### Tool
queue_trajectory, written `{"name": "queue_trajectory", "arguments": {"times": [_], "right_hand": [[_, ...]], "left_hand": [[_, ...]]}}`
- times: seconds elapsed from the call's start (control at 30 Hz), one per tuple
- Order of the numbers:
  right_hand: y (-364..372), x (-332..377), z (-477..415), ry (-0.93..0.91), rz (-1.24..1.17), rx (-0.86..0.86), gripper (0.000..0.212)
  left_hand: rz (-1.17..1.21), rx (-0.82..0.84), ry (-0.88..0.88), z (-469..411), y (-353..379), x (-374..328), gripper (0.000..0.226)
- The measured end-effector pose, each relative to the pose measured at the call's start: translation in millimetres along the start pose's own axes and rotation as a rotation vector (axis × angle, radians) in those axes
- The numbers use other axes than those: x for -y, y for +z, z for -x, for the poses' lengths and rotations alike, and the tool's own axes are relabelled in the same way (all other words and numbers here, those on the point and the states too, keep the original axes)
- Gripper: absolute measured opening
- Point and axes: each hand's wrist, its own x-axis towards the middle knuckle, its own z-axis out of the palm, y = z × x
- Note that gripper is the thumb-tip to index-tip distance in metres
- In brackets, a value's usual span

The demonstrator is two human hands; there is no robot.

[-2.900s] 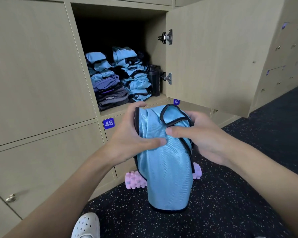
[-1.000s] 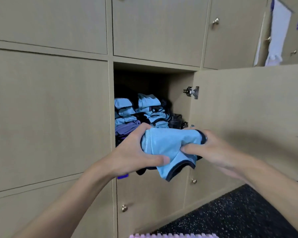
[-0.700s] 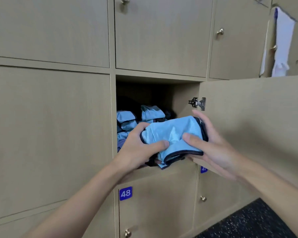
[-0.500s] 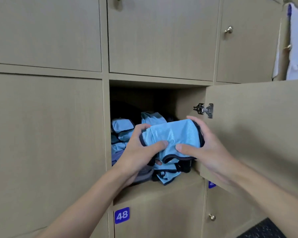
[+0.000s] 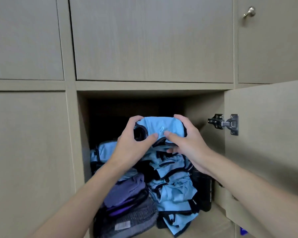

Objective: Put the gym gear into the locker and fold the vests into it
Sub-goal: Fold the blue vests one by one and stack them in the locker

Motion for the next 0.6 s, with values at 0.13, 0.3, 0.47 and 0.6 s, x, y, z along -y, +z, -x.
{"name": "queue_trajectory", "arguments": {"times": [0.13,0.3,0.47,0.6], "right_hand": [[6.9,-14.5,-48.1,-0.040,0.072,0.013,0.065],[19.3,-47.0,-98.3,0.030,0.421,0.000,0.069],[21.0,-68.2,-93.4,-0.124,0.925,-0.065,0.052],[16.6,-81.6,-94.7,-0.129,0.923,-0.023,0.054]], "left_hand": [[-0.108,-0.055,-0.038,-34.0,6.1,12.8,0.049],[-0.582,-0.098,-0.195,-61.6,22.0,40.1,0.058],[-0.747,-0.158,-0.120,-56.7,32.2,65.1,0.060],[-0.732,-0.102,-0.112,-51.1,37.6,78.0,0.052]]}}
